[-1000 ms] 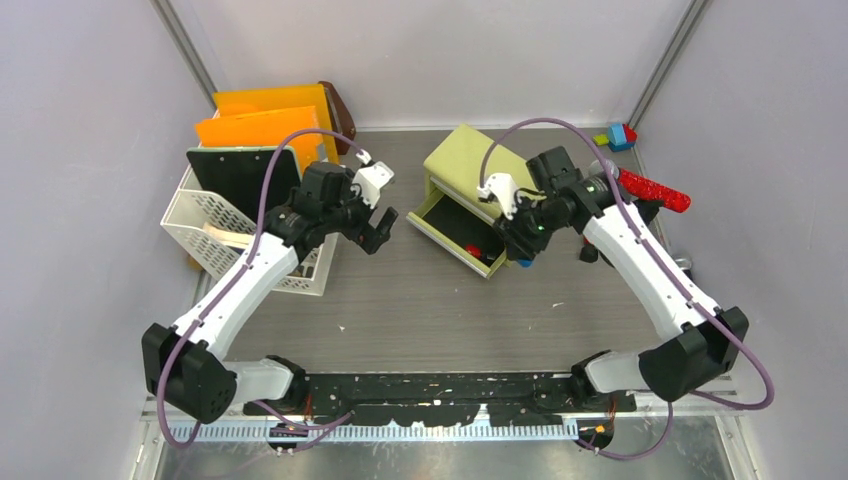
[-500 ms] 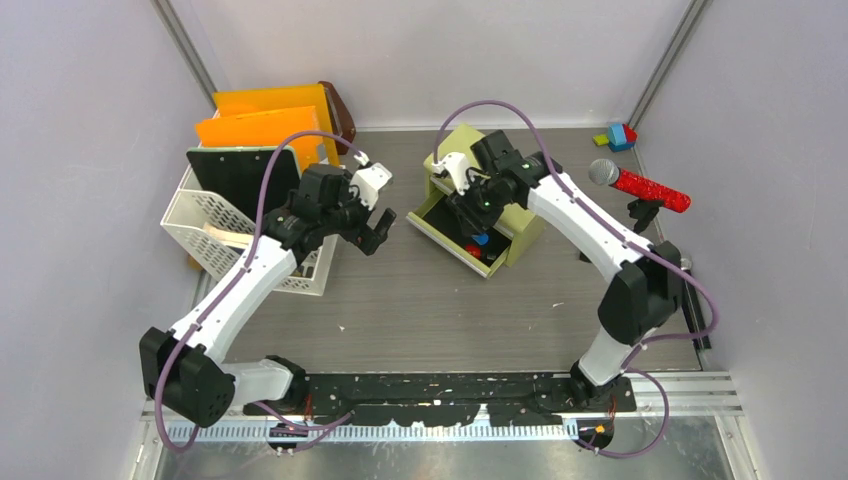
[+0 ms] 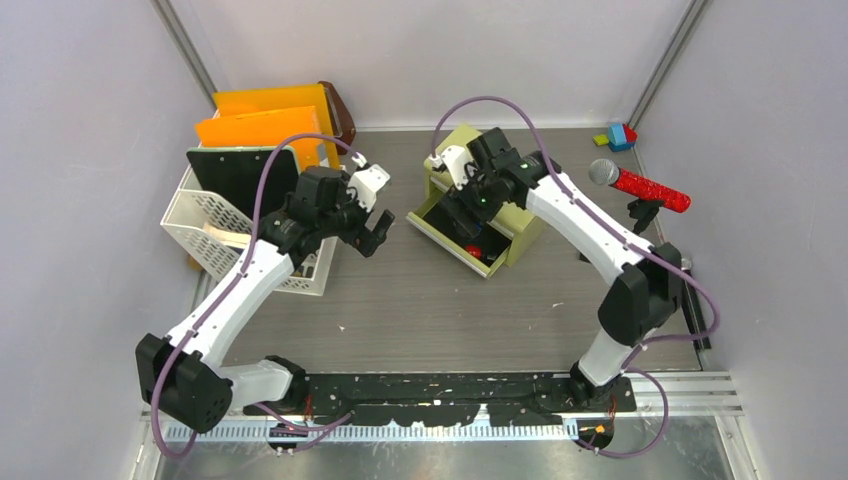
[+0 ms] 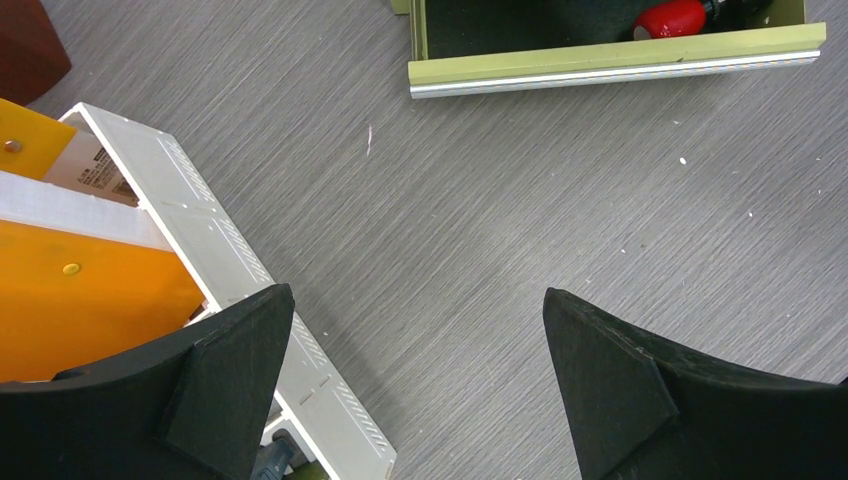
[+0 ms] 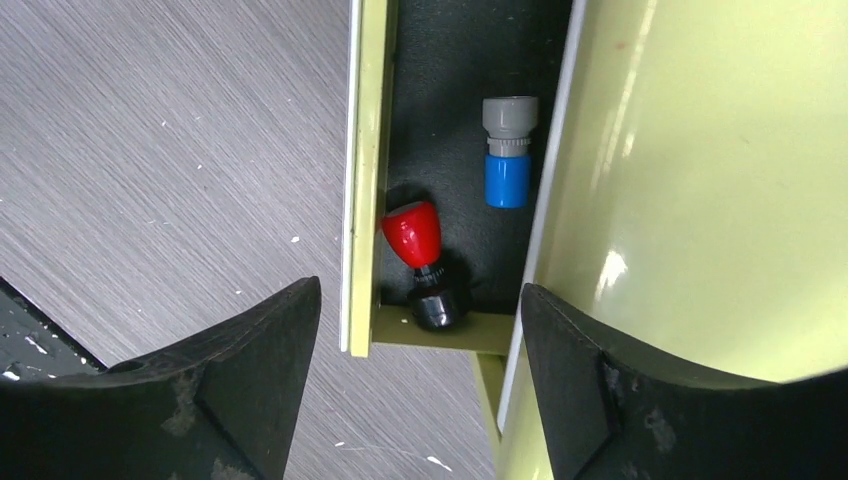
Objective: Organize the desk
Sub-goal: Place the stationery in the drawer.
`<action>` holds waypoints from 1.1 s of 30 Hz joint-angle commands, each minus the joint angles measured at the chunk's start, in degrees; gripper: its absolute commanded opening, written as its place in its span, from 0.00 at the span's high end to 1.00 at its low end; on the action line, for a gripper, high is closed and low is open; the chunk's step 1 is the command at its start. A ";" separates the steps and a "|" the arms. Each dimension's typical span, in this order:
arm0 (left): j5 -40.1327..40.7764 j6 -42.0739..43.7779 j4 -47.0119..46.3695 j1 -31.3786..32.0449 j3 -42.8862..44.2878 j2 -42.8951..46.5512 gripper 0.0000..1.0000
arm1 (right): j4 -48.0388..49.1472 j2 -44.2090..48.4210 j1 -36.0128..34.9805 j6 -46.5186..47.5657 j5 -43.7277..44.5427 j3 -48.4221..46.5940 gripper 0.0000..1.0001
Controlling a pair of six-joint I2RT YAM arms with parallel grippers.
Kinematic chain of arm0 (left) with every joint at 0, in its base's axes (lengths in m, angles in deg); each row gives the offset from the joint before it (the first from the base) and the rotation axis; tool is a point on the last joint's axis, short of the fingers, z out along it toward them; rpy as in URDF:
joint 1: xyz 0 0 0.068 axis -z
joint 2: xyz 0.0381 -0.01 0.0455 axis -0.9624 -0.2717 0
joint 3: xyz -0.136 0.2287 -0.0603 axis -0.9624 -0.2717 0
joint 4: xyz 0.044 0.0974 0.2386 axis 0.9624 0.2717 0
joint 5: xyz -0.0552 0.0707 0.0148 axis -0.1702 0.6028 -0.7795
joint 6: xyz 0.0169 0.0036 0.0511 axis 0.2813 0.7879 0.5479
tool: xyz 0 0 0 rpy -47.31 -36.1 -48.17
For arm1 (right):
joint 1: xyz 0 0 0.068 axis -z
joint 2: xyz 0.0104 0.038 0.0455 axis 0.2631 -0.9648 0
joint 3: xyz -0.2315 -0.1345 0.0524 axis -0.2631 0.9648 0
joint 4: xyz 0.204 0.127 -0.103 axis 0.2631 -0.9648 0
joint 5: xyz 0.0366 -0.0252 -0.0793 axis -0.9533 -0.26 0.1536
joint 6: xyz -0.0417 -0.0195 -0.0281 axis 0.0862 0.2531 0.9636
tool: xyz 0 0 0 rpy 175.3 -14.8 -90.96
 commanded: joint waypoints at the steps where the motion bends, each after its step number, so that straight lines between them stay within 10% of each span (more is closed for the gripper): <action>1: 0.34 0.95 -2.33 0.01 -0.47 2.16 0.00 | 0.91 9.73 -0.05 -0.98 4.65 0.77 0.20; 18: -0.40 0.89 -3.67 0.01 -1.38 3.41 0.00 | 5.65 42.22 17.60 0.96 15.86 34.17 0.19; 33: 0.30 1.20 -4.17 0.01 -2.36 3.32 0.00 | 35.80 42.13 37.89 8.25 8.48 57.11 0.18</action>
